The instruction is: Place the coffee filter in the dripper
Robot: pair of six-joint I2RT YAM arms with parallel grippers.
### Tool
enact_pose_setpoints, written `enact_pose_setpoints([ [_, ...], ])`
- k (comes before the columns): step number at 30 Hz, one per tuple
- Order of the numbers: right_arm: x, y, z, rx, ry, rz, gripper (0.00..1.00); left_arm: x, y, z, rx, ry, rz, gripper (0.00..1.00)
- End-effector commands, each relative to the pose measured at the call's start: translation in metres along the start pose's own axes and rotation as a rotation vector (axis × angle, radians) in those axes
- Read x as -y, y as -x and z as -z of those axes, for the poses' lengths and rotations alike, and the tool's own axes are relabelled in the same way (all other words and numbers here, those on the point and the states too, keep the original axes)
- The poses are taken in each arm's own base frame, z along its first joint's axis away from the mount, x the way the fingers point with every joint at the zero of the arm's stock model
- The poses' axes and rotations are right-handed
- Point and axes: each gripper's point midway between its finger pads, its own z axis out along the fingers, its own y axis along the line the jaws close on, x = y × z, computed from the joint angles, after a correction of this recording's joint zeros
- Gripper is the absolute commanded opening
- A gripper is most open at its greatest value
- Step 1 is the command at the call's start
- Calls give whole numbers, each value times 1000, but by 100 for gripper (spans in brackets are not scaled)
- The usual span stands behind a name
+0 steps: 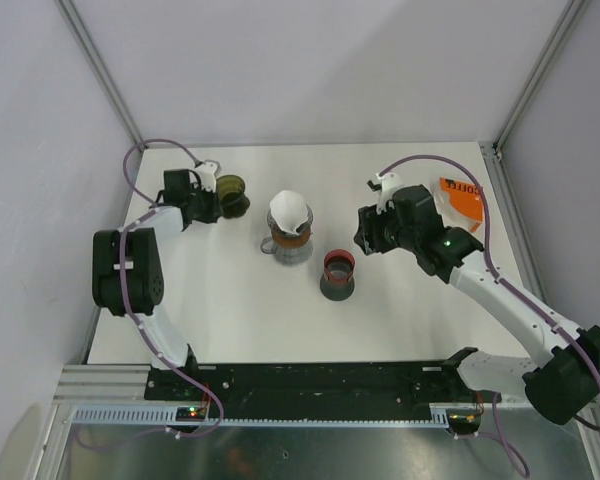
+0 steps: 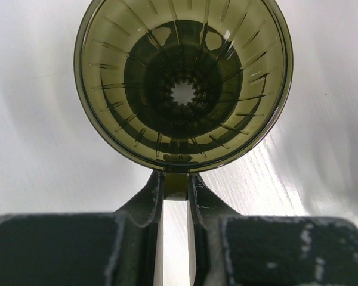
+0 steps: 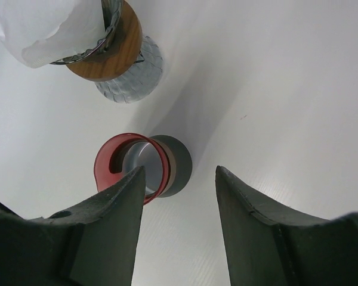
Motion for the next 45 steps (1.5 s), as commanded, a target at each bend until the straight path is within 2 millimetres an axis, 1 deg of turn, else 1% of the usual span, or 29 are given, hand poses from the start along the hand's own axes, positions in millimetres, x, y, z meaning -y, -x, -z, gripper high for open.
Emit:
enact_pose_setpoints([
  [1,2,10,11,40,-3,8,55,4,75,41,164,14,-34,0],
  [4,10,12,16,46,-25,-3,56,5,99,61,201,29,-40,0],
  [5,13,12,17,47,-33,-9,56,6,110,68,221,34,-49,0],
  [6,18,12,18,47,-45,-18,56,7,117,74,230,39,-52,0],
  [7,22,11,19,44,-56,-25,56,10,128,82,249,42,-65,0],
  [10,40,9,23,35,-104,-59,56,20,148,99,271,44,-98,0],
  [11,46,7,24,30,-122,-73,56,31,157,104,283,32,-120,0],
  [16,88,4,36,28,-236,-168,56,73,193,132,347,0,-205,0],
  [19,110,-1,45,25,-301,-217,57,107,216,153,383,-61,-256,0],
  [21,120,-4,49,21,-327,-238,57,131,228,168,398,-111,-288,0],
  [24,128,-9,54,27,-340,-261,57,173,236,188,403,-195,-360,0],
  [26,130,-10,56,36,-341,-271,57,203,232,201,395,-265,-422,0],
  [28,130,-10,58,43,-338,-276,57,234,222,213,378,-360,-493,0],
  [30,130,-9,58,48,-334,-278,57,264,203,225,344,-498,-570,0],
  [32,129,-9,58,50,-324,-277,57,282,181,232,302,-601,-653,0],
  [34,128,-9,58,54,-318,-275,56,292,159,235,258,-675,-715,0],
  [38,128,-8,59,60,-317,-271,57,307,122,236,182,-783,-797,0],
  [42,127,-8,57,59,-309,-272,57,323,86,229,108,-870,-866,0],
  [45,127,-9,56,56,-304,-273,57,332,68,221,63,-918,-883,0],
])
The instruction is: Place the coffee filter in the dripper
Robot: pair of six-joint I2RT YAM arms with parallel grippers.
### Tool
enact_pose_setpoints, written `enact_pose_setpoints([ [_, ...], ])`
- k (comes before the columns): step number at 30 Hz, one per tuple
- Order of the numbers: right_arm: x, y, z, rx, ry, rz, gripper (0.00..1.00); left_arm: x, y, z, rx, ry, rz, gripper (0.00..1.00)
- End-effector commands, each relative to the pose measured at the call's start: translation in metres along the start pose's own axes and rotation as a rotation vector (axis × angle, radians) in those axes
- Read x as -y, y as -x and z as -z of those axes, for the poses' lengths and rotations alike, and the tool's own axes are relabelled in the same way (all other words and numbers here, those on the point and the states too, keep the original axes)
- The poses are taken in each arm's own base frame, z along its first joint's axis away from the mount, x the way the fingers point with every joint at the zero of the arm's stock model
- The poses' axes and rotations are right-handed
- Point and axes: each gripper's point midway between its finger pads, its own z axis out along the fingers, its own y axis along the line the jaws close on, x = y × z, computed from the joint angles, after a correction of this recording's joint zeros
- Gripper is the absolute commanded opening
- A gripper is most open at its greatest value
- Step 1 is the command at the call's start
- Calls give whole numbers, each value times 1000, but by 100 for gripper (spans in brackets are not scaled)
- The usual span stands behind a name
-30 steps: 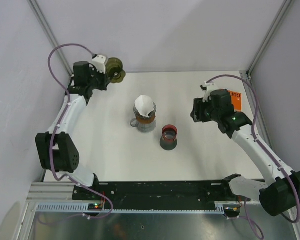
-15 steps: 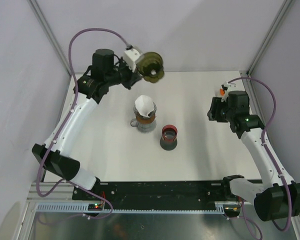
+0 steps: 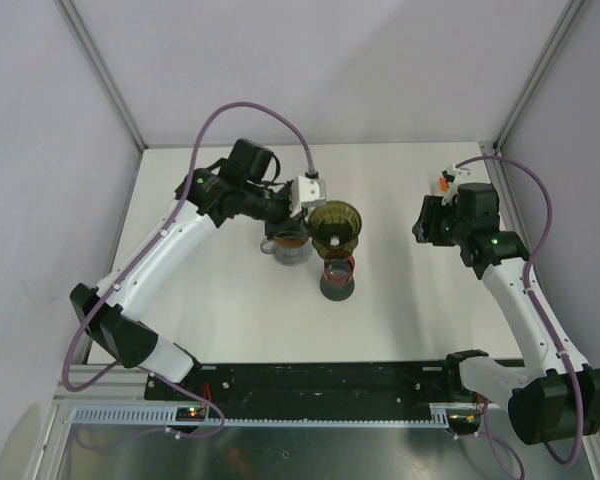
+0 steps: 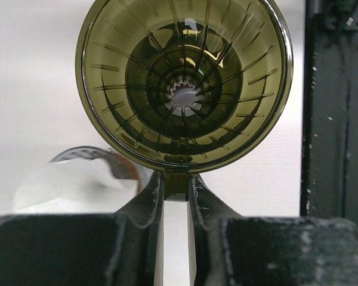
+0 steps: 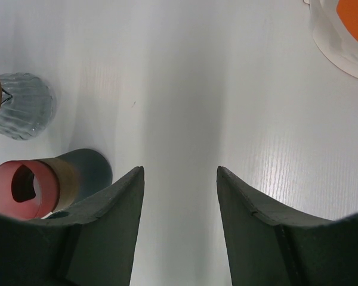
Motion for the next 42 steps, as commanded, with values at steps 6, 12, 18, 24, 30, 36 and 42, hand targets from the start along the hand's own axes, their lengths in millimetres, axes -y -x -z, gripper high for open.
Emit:
enact_pose_setpoints([
  [6,-2,4,4,35,15,8,57,25,-13,-30,-14,-142,-77,0],
  [12,-2,2,1,28,23,9,57,15,-33,-53,-66,-129,-61,0],
  [18,-2,1,0,26,20,13,57,15,-35,-60,-36,-127,-74,0],
  [24,-2,0,1,25,23,13,57,11,-47,-67,-57,-114,-74,0],
  [30,-2,1,2,29,23,15,58,7,-52,-70,-62,-100,-80,0],
  [36,-2,1,2,32,23,16,58,7,-64,-72,-80,-101,-77,0],
  [42,-2,2,2,34,25,18,58,6,-67,-71,-75,-102,-53,0],
])
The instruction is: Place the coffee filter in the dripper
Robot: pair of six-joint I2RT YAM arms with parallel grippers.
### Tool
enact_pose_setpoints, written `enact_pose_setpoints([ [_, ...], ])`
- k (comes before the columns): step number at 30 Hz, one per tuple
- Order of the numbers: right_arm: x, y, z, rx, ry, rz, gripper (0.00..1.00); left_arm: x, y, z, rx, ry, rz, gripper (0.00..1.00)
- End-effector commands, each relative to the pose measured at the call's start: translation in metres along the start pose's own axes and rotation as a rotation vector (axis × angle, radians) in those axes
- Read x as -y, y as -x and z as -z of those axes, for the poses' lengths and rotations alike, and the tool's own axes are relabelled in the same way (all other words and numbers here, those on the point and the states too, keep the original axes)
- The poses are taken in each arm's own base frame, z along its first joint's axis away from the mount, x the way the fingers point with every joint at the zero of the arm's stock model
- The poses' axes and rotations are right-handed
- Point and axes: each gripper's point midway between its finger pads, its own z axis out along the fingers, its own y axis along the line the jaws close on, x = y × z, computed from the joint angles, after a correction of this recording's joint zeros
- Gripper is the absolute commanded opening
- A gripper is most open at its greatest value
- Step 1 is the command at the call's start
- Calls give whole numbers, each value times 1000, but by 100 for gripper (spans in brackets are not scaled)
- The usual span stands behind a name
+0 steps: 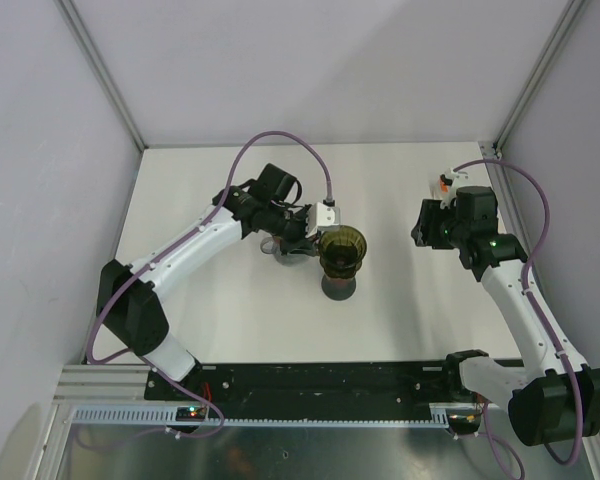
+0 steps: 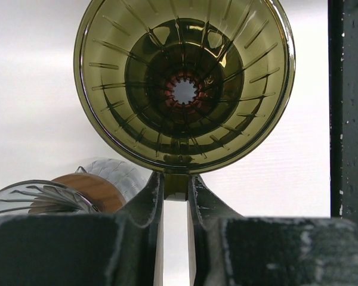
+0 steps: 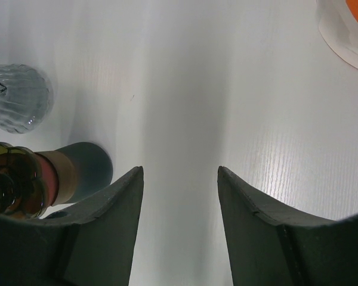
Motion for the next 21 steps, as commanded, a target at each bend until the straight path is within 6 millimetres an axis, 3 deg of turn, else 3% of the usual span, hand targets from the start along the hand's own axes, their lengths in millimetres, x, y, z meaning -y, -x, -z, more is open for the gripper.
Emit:
enact_pose_setpoints([
  [1,-3,12,6,54,18,12,58,-1,2,5,20,13,-22,0],
  [4,-4,13,6,57,20,14,58,1,6,8,30,16,-31,3],
  [11,-4,12,5,54,23,13,58,0,11,13,37,30,-30,40],
  [21,-4,11,5,50,25,12,58,-5,26,27,61,78,-48,71],
])
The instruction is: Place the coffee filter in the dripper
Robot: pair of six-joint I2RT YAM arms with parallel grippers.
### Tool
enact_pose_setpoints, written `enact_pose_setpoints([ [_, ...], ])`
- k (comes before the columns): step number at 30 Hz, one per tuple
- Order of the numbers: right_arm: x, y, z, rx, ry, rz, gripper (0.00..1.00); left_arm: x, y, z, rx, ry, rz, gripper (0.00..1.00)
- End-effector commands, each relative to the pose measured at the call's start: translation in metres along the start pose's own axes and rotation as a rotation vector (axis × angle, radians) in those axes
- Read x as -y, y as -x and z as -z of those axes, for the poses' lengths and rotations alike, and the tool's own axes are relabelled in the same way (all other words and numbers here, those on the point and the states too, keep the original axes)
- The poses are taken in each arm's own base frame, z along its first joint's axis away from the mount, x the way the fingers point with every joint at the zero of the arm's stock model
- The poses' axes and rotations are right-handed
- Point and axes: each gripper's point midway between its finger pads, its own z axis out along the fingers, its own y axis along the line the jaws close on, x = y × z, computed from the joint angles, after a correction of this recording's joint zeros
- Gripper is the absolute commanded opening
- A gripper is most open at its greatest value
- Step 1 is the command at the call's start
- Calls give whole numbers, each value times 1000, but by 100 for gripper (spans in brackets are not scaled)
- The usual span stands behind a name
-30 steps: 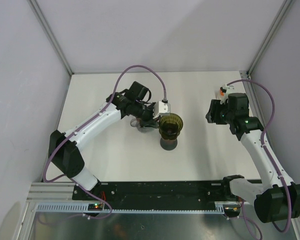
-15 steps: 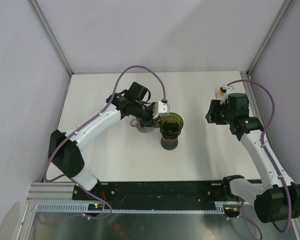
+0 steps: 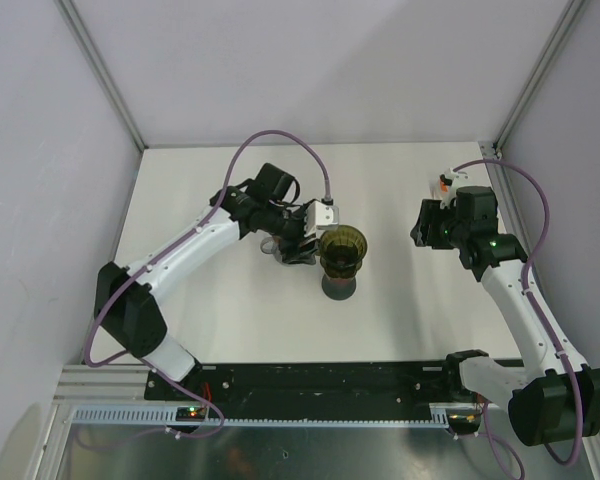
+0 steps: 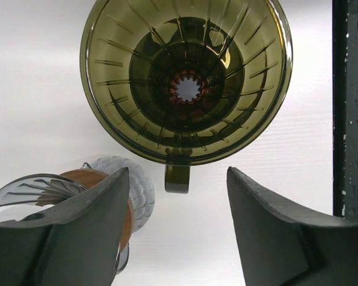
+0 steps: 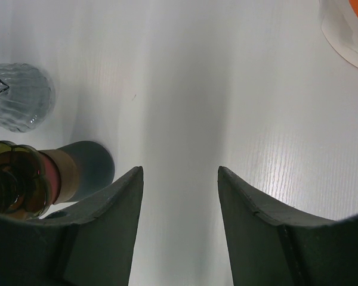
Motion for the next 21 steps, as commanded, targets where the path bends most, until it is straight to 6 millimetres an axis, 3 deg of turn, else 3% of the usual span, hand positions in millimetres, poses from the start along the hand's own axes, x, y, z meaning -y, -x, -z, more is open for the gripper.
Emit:
enact_pose_setpoints([
  [1,-3,12,5,53,16,11,58,-4,26,26,56,72,-46,75],
  [3,-3,13,5,56,15,11,58,-6,29,32,56,92,-44,90],
  [5,-2,15,4,63,9,6,58,-8,33,38,58,114,-36,97],
  [10,10,25,3,106,-45,-48,60,-11,50,62,69,195,19,99],
  [15,35,48,-2,189,-104,-162,60,-21,55,96,51,357,103,100],
  [21,64,73,-27,279,-132,-234,54,-38,37,136,31,530,181,100],
])
